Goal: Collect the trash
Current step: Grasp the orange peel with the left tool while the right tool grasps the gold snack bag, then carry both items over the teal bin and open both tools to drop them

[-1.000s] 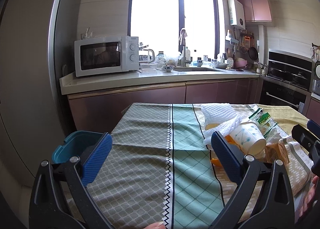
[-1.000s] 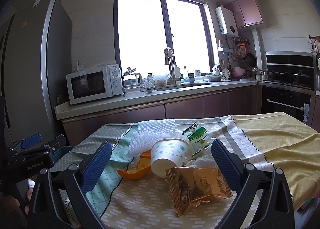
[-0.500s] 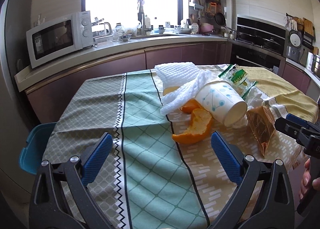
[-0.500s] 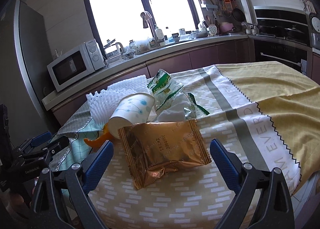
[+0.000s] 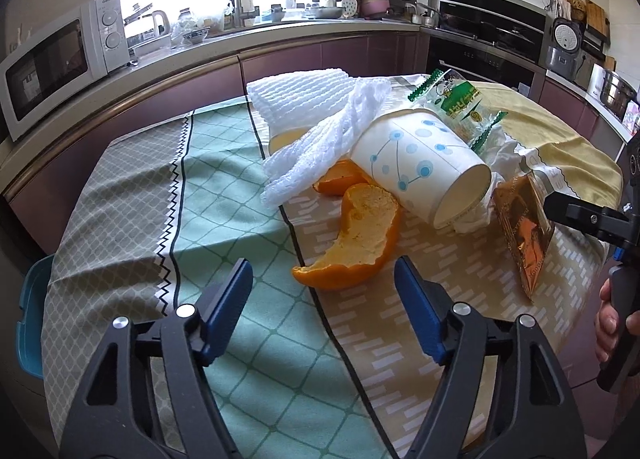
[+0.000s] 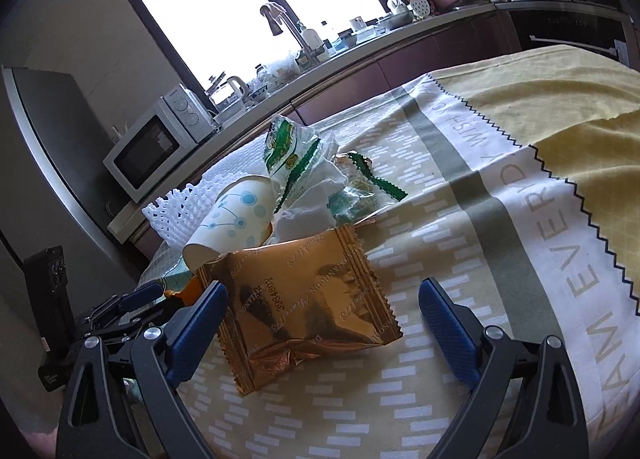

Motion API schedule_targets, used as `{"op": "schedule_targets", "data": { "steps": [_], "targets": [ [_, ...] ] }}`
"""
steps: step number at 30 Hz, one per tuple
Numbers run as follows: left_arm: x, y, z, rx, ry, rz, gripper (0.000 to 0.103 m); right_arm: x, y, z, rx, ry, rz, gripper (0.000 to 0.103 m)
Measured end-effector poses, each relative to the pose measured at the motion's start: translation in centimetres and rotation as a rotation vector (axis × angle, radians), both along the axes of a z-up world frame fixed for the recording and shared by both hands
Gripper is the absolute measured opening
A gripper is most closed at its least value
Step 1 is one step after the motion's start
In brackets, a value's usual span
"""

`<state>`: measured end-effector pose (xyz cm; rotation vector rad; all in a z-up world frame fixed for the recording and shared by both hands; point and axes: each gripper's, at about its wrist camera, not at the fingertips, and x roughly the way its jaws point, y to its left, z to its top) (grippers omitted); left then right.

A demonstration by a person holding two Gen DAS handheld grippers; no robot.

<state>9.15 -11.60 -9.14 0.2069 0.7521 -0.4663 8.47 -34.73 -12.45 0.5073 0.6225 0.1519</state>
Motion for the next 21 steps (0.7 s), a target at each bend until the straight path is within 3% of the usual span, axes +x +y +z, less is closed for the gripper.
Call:
{"op": "schedule_targets", "data": {
  "steps": [3,5,7,8,11,15,21],
  "targets": [
    [0.5,-0.3,-0.5,-0.004,0.037,-0.022,0.056,0.0,0.3,0.0,0.018,-0.01,0.042,0.088],
    [0.4,-0.4,-0.6,-0.015,0.052,-0.035,0.047,-0.1,0.3,-0.2,0.043,-0.007,0.062,0.076],
    [0.4,-0.3,-0.6,-0.017,0.05,-0.039,0.047,-0.3,0.2,-0.5,0.071,-0.001,0.082,0.056],
    [0.3,-0.3,-0.6,-0.017,0.045,-0.041,0.046,-0.5,0.1,-0.6,0.081,0.0,0.085,0.053],
    [0.2,-0.1,-0.5,-0.027,0.042,-0.045,0.042,-0.9,-0.1,-0.9,0.131,-0.003,0.116,0.027],
    [-0.2,0.4,-0.2,-0.043,0.027,-0.046,0.034,-1.7,0.4,-1.0,0.167,-0.012,0.161,0.007],
    [-1.3,1.9,0.4,-0.093,0.035,-0.05,0.025,-2.5,1.7,0.0,0.171,-0.048,0.226,0.002]
  ]
}}
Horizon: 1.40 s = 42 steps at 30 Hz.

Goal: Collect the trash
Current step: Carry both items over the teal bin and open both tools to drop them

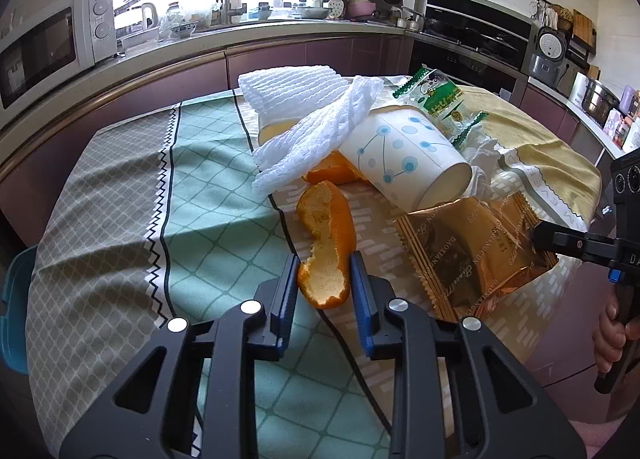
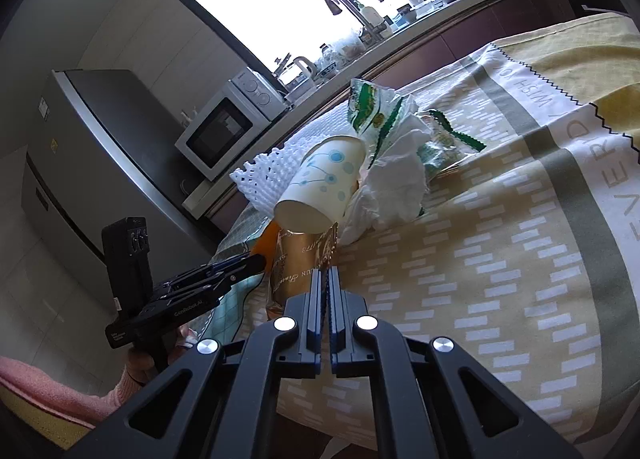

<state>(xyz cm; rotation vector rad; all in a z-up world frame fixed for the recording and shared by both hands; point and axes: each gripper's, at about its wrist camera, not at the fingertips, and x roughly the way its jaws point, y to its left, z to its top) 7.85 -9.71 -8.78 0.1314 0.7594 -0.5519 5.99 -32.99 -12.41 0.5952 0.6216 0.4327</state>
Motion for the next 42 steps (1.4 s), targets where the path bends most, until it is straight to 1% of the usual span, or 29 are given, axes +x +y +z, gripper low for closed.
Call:
{"op": "schedule_targets", "data": {
  "steps": [4,8,13,19,25,29,33,36,42],
  "targets": [
    [-0.8,1.6,0.6,-0.04,0.011,0.004,0.022,-0.4,1.0,0.8,0.008,-0.023,0.031,0.001],
    [-1.9,3.7,1.7,-0.071,-0.008,0.025,0.021,-0.5,2.3,2.2,0.001,-0.057,0.062,0.001],
    [-3.0,7.6,3.6,-0.101,-0.041,0.089,0.021,0.4,4.6,4.2,0.003,-0.101,0.119,0.0],
    [-3.7,14.2,5.7,-0.108,-0.096,0.219,0.021,3.0,8.7,6.7,0.005,-0.151,0.233,0.0],
    [-2.7,21.9,6.9,-0.068,-0.137,0.389,0.021,7.1,14.5,8.8,0.009,-0.188,0.363,0.0],
    [-1.5,26.7,6.5,-0.046,-0.127,0.494,0.021,10.4,19.5,9.3,0.009,-0.174,0.435,0.0],
    [0.7,31.0,5.4,-0.052,-0.082,0.565,0.021,13.5,24.2,9.4,-0.001,-0.148,0.476,0.0],
    [2.5,33.0,4.1,-0.048,-0.051,0.595,0.021,15.5,27.2,8.7,-0.01,-0.112,0.49,0.0],
    [5.9,35.5,1.6,-0.042,0.009,0.619,0.022,18.9,31.9,6.5,-0.074,-0.033,0.497,0.0]
  ]
}}
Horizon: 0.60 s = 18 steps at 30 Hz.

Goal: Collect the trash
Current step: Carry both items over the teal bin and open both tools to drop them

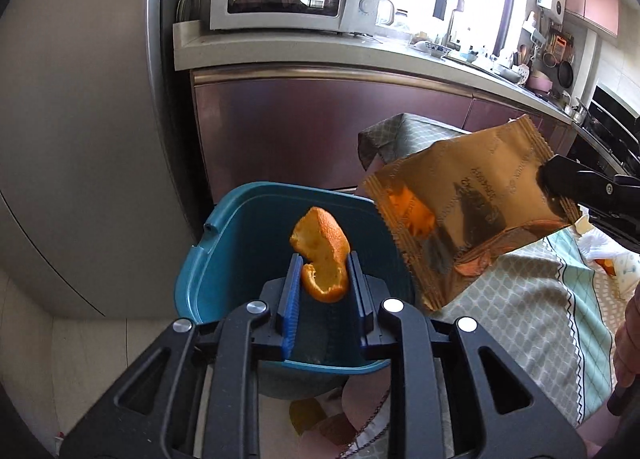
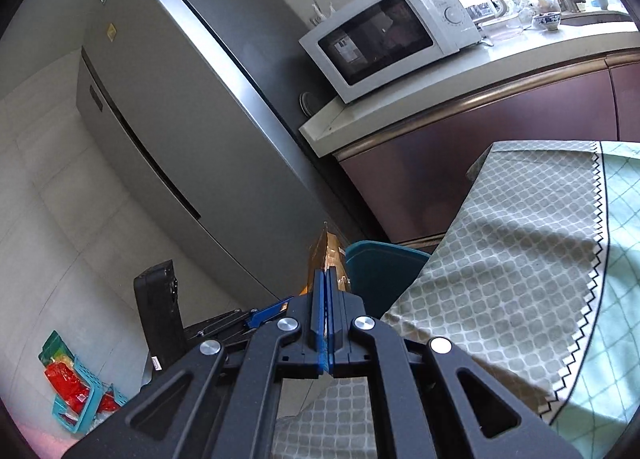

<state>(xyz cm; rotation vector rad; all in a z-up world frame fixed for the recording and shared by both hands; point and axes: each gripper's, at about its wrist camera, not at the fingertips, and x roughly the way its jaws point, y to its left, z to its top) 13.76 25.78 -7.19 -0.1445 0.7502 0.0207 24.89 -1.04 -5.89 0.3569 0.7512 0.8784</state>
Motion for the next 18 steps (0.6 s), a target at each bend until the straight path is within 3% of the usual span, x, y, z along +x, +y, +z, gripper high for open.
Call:
{"op": "schedule_targets", "data": {
  "steps": [8,13,18],
  "targets": [
    [3.4,0.3,-3.6,-0.035,0.075,0.002,0.027,2.6,2.9,-3.2,-0.085,0.099,-0.022,0.003],
    [3.8,-0.5,-5.2,-0.046,0.097,0.011,0.03,2.3,2.9,-3.9,-0.11,0.103,-0.036,0.013],
    [3.7,-1.9,-4.6,-0.028,0.073,0.024,0.036,1.3,1.9,-3.7,-0.106,0.08,-0.032,0.014]
  ]
}}
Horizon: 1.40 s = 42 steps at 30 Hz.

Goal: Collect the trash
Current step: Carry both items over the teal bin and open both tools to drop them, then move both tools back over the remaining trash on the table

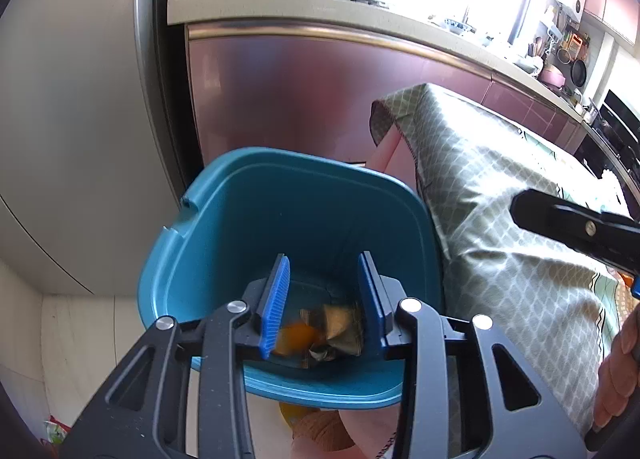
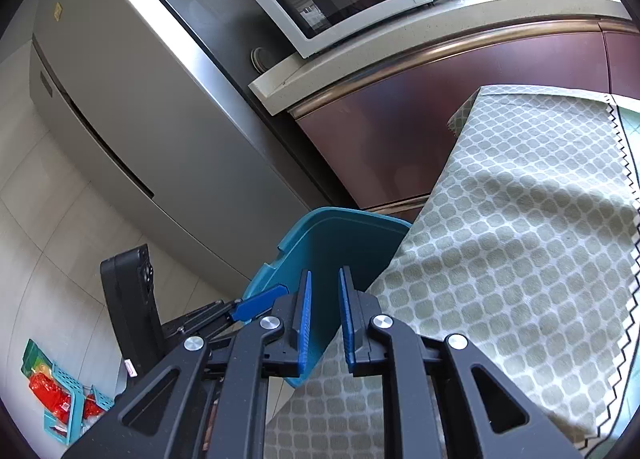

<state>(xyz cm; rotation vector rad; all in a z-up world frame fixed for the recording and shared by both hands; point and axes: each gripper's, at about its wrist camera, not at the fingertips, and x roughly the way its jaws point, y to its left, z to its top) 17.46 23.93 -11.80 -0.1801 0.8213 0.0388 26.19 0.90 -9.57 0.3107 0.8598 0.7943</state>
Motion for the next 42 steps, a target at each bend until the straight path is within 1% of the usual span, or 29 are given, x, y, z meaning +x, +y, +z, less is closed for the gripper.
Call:
{"op": "schedule_targets", "data": {
  "steps": [3,5,7,8,11,15,17,22,26,30,33,35,38,42],
  "targets": [
    [-1.3,-0.8,1.0,-0.014,-0.034,-0.012,0.037,-1.2,-1.4,0.8,0.008,-0.034,0.012,0.021],
    [-2.1,-1.7,2.3,-0.017,-0.074,-0.032,0.04,-2.1,-2.5,1.6,0.006,-0.069,0.019,0.027],
    [-3.5,-2.8,3.9,-0.034,-0.116,-0.068,0.043,-3.7,-4.2,2.6,0.005,-0.111,0.024,0.029],
    [-3.9,-3.6,4.5,-0.038,-0.137,-0.091,0.045,-4.4,-5.2,3.1,0.003,-0.13,0.018,0.032],
    [-4.9,-6.5,6.2,-0.037,-0.186,-0.17,0.048,-6.5,-8.2,4.4,-0.004,-0.179,-0.012,0.035],
    [-5.9,-11.5,7.8,-0.049,-0.228,-0.302,0.051,-9.4,-12.2,5.9,-0.016,-0.241,-0.082,0.037],
    [-6.4,-14.3,8.2,-0.048,-0.243,-0.371,0.051,-10.9,-14.4,6.2,-0.019,-0.256,-0.123,0.038],
    [-7.1,-21.0,8.5,-0.046,-0.248,-0.518,0.053,-13.4,-20.1,6.4,-0.044,-0.26,-0.262,0.039],
    [-7.4,-25.6,8.0,-0.023,-0.239,-0.595,0.053,-15.0,-25.2,5.8,-0.057,-0.245,-0.401,0.039],
    [-7.2,-29.3,7.4,0.0,-0.229,-0.634,0.054,-15.7,-30.2,4.9,-0.068,-0.219,-0.527,0.039],
    [-5.9,-31.0,6.9,0.019,-0.22,-0.635,0.054,-15.9,-32.7,4.6,-0.088,-0.219,-0.597,0.039],
    [-5.2,-31.9,6.6,0.022,-0.212,-0.631,0.054,-15.8,-34.3,4.2,-0.079,-0.208,-0.638,0.039],
    [-4.6,-32.6,6.5,0.035,-0.206,-0.621,0.054,-15.6,-36.0,3.5,-0.066,-0.189,-0.676,0.04],
    [-3.9,-33.3,6.3,0.046,-0.197,-0.611,0.053,-14.6,-37.0,2.8,-0.08,-0.176,-0.684,0.04]
  ]
}}
